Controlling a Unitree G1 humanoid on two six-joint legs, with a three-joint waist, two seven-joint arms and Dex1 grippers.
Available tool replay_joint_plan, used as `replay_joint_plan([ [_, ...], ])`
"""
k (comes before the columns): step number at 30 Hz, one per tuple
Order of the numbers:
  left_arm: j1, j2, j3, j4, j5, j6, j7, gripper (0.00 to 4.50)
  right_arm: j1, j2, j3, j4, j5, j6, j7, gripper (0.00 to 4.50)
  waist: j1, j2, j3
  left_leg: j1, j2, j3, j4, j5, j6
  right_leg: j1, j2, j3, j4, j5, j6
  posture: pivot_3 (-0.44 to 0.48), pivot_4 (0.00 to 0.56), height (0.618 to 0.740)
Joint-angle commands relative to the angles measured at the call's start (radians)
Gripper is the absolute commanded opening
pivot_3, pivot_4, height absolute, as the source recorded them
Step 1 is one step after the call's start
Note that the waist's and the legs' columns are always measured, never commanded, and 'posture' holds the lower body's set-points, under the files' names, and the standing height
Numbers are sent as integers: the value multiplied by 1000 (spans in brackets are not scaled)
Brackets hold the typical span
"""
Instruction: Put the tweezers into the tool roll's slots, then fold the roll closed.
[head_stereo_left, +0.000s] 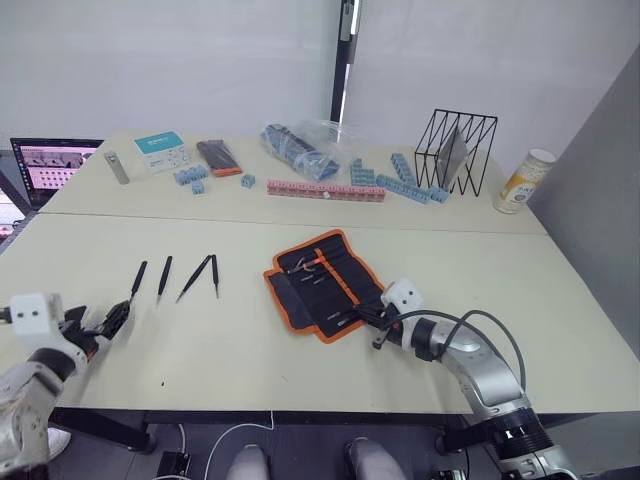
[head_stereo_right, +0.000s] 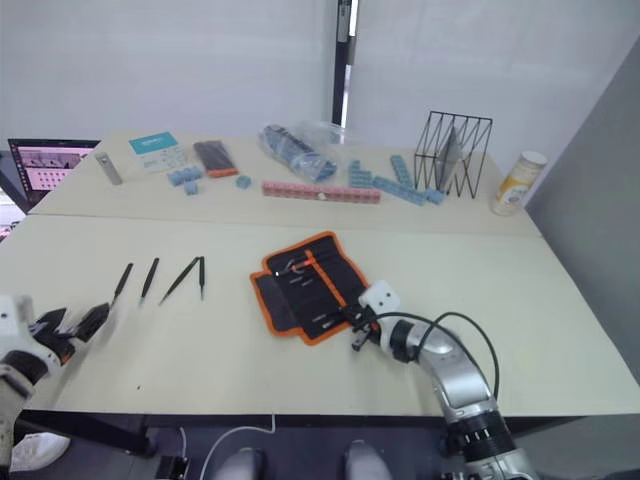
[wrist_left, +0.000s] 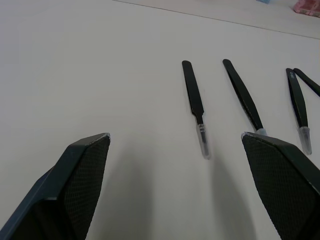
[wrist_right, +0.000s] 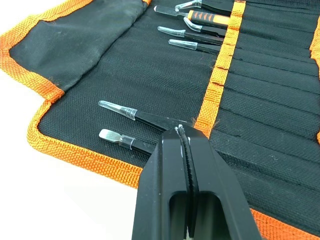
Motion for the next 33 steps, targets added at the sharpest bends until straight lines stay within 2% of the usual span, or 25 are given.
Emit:
replay_joint_plan([
  [1, -44, 25, -41, 17, 37, 18, 23, 4472, 18, -2, 4, 11, -14, 37, -16, 0, 0, 0, 0, 0, 0, 0, 0, 0, 0, 0, 0, 0, 0, 0, 0, 0, 150, 740],
  [8, -138, 45, -154, 77, 166, 102, 145, 4472, 23, 7, 2, -10, -15, 53, -40, 0, 1, -1, -1, 0, 0, 0, -1, 0, 0, 0, 0, 0, 0, 1, 1, 0, 150, 740],
  [11, -173, 34, -168, 60, 169, 177, 177, 4472, 29, 10, 4, -24, -12, 62, -49, 0, 1, 1, -1, 1, 0, 0, 0, 0, 0, 1, 0, 0, 0, 2, 1, 0, 150, 740],
  [15, -213, 31, -196, 90, 188, 203, 184, 3440, 32, 12, 5, -30, -13, 67, -55, 0, 2, 4, -2, 2, 0, 0, 0, 0, 0, 1, 0, 0, 0, 2, 1, 0, 150, 740],
  [20, -280, 28, -216, 177, 217, 181, 180, 1802, 24, 18, 2, -29, -12, 73, -65, 0, 4, 5, -2, 2, -1, 0, 0, 0, 0, 1, 0, 0, 0, 2, 1, 0, 150, 740],
  [25, -298, 19, -206, 195, 202, 184, 155, 70, 25, 23, 6, -34, -11, 75, -70, 0, 7, 5, -2, 2, -1, 0, 0, 0, 0, 2, 0, 0, 0, 2, 2, 0, 150, 740],
  [33, -344, 38, -163, 155, 178, 108, 133, 28, 30, 21, 6, -33, -13, 74, -74, 0, 8, 5, -2, 1, -1, 0, 0, 0, 0, 1, 0, 0, 0, 2, 2, 0, 150, 740],
])
